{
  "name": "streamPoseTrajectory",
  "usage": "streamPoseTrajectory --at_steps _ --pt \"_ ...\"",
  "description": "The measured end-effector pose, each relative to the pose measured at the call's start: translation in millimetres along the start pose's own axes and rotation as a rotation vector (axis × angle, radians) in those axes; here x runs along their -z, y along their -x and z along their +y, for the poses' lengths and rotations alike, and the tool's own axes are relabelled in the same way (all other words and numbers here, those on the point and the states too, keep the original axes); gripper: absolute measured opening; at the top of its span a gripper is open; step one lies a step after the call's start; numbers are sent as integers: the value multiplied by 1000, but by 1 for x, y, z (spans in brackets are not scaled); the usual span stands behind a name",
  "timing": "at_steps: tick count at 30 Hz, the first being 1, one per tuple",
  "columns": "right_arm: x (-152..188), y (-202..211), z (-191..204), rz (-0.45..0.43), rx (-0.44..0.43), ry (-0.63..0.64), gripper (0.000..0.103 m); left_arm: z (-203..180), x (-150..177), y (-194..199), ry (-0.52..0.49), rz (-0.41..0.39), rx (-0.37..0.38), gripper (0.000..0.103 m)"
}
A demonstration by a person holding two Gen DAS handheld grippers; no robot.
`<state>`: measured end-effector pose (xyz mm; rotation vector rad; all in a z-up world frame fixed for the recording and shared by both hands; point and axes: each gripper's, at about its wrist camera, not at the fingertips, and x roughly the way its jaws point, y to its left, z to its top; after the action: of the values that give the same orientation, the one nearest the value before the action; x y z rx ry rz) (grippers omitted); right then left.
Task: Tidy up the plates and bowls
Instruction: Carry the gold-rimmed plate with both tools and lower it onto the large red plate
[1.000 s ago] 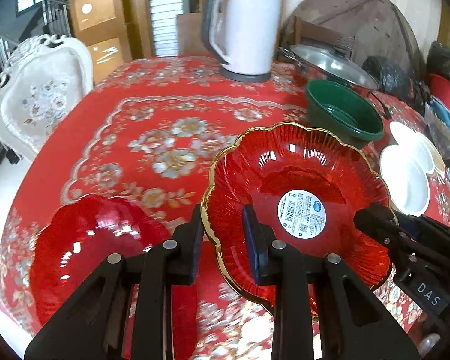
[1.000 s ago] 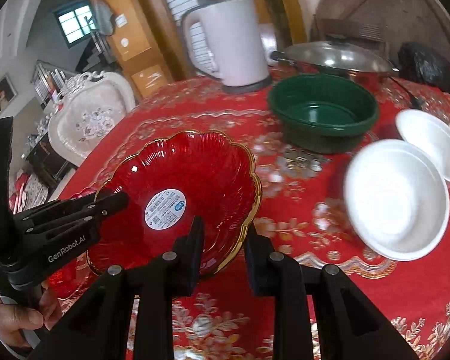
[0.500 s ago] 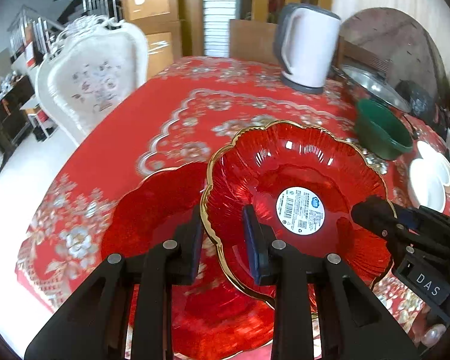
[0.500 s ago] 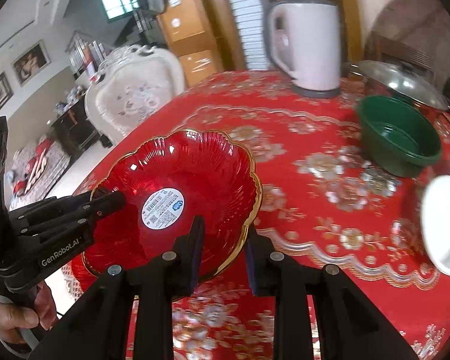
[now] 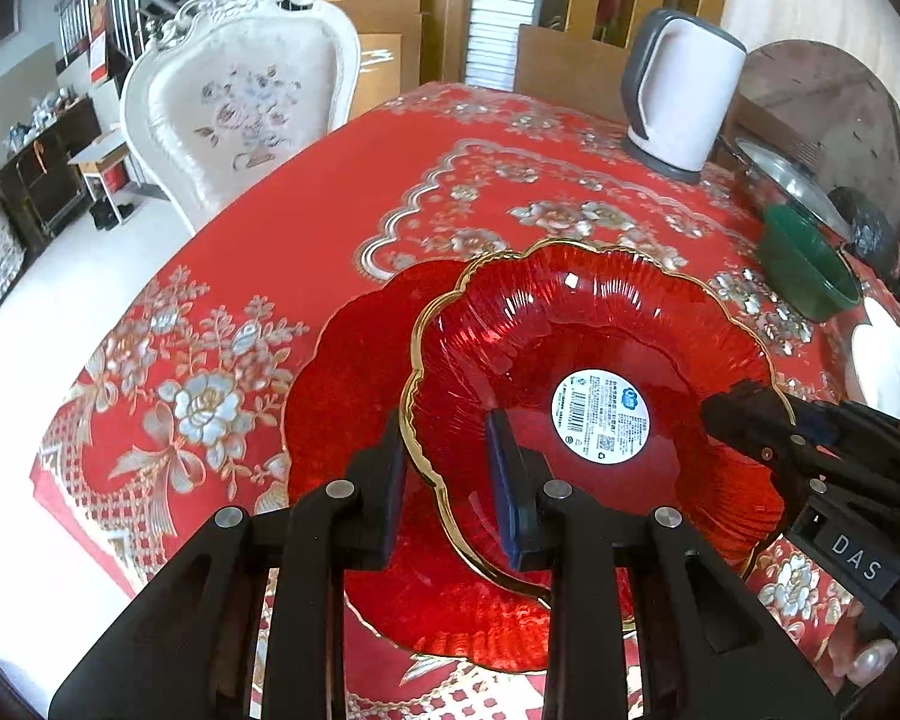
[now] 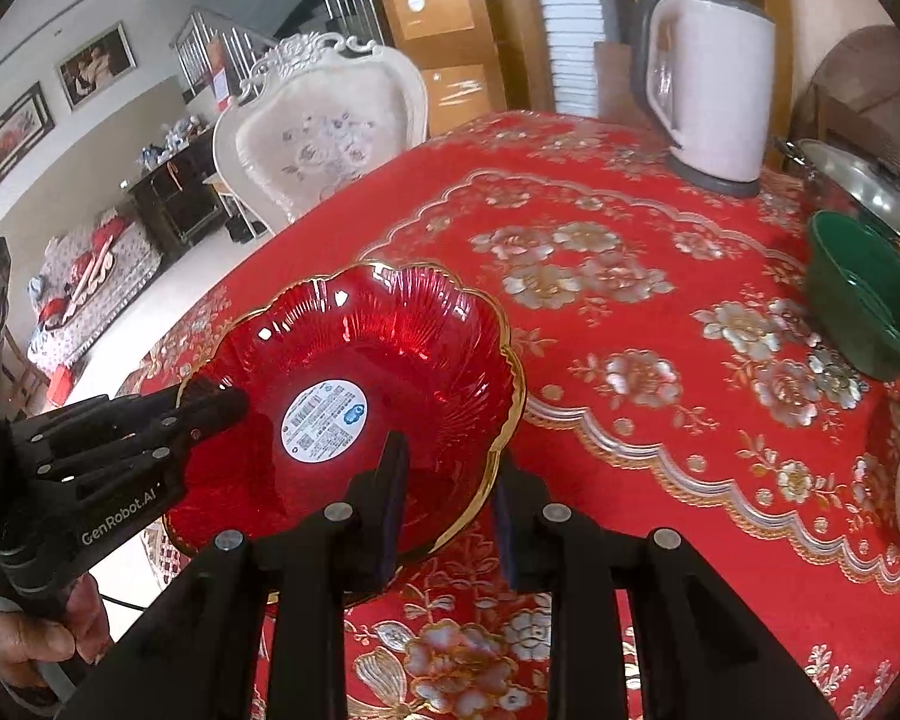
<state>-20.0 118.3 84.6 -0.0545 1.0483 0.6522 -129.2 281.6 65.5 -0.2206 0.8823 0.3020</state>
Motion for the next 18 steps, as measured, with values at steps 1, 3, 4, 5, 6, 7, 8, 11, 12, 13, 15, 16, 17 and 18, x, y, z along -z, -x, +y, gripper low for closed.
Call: streamPoseTrajectory --at_steps 1,3,4,5,6,7,8,11,12,13,15,16,17,18 --pt "1 -1 2 4 1 4 27 2 1 -1 3 3 -1 25" --pt "1 -4 5 13 3 13 27 5 4 -2 9 6 -4 25" --pt "2 -5 7 18 2 16 27 7 4 -2 12 8 -4 25" --pt "2 -6 8 21 0 18 27 9 5 -3 14 10 -6 25" --pt "2 -8 10 25 0 22 27 10 5 -4 14 12 -11 25" --pt "2 -10 11 30 0 26 27 11 6 -5 13 14 -16 25" --pt "2 -12 13 36 1 30 27 11 7 -6 14 17 -20 25" --pt "3 -18 16 53 4 35 28 14 10 -10 19 28 -28 25" --pt "3 -20 17 58 3 35 28 15 10 -11 22 32 -28 25" --pt "3 -21 18 62 2 36 28 16 11 -12 24 34 -30 25" --pt "3 -24 19 72 4 40 28 17 11 -15 22 34 -39 25" --pt "3 -26 19 77 7 43 28 17 12 -16 21 35 -42 25" --pt "3 -26 20 76 11 49 28 18 12 -17 23 35 -44 25" --pt "3 -27 22 78 15 52 28 19 12 -17 27 36 -46 25"
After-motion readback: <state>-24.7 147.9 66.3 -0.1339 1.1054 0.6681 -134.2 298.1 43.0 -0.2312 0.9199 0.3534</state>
